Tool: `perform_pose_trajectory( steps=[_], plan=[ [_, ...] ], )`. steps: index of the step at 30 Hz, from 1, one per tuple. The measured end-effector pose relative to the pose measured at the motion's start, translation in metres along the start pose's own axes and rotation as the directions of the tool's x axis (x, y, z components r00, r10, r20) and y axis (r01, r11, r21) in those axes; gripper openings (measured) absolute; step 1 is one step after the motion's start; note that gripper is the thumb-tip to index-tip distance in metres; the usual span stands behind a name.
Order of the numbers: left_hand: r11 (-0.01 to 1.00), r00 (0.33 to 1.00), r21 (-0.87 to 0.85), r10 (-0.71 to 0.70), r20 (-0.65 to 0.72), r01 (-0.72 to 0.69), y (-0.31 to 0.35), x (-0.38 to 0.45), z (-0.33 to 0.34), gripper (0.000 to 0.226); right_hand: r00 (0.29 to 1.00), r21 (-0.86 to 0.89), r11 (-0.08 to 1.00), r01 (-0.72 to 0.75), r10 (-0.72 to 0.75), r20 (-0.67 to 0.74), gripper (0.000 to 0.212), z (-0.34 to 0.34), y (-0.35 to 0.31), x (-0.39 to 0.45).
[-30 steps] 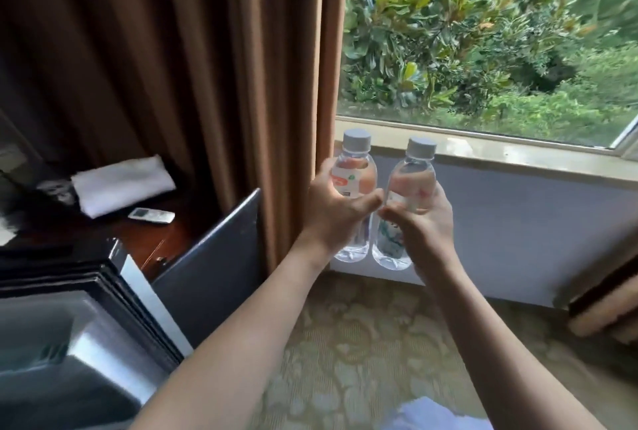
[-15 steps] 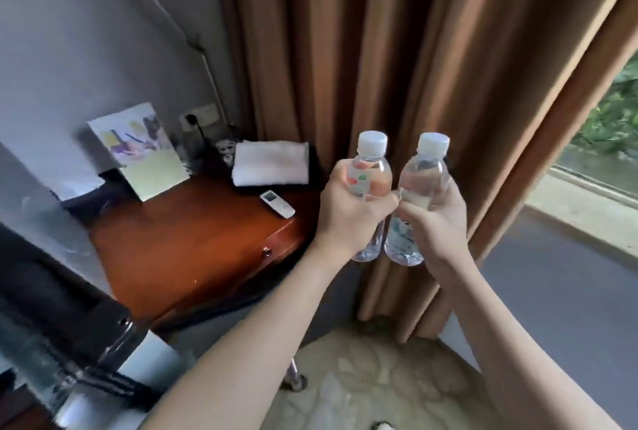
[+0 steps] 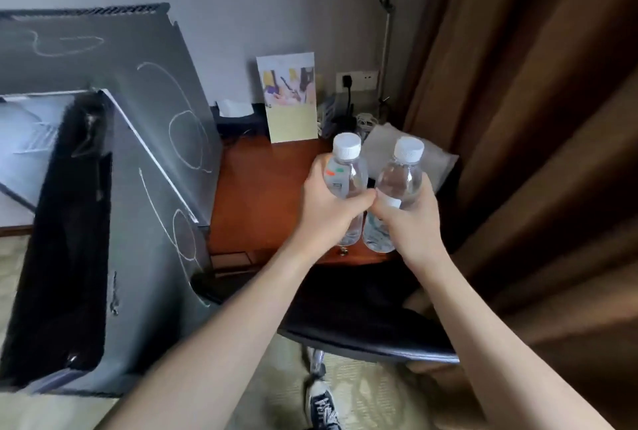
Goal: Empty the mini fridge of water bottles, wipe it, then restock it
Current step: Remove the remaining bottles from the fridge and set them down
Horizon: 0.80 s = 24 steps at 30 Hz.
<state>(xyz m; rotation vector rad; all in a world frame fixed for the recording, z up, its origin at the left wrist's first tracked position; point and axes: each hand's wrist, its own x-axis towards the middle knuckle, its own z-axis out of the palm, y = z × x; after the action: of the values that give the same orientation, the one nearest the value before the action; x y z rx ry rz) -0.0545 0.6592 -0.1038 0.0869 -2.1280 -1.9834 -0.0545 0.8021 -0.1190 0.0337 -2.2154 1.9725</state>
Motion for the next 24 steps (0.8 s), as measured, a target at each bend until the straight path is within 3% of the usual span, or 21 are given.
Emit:
perform_pose_trajectory(
  steps=[6,15,20,24],
  plan=[
    [0.994,0.987,0.074,-0.066,-0.144,0.077,-0.056,0.052,-0.005,0.053,0.990,0.031,0.998,-0.061,0.056,0.127,0.051,0.034,0.054,0.061],
    [0.941,0.924,0.207,-0.192,-0.331,0.269,-0.189,0.116,-0.007,0.054,0.945,-0.101,0.973,-0.207,0.225,0.238,0.055,0.078,0.179,0.135],
    [0.887,0.898,0.274,-0.268,-0.349,0.372,-0.269,0.130,0.001,0.057,0.920,-0.122,0.954,-0.274,0.297,0.257,0.057,0.091,0.259,0.147],
    [0.874,0.892,0.289,-0.280,-0.355,0.390,-0.304,0.129,0.004,0.054,0.923,-0.167,0.960,-0.225,0.265,0.278,0.065,0.094,0.298,0.140]
  ],
)
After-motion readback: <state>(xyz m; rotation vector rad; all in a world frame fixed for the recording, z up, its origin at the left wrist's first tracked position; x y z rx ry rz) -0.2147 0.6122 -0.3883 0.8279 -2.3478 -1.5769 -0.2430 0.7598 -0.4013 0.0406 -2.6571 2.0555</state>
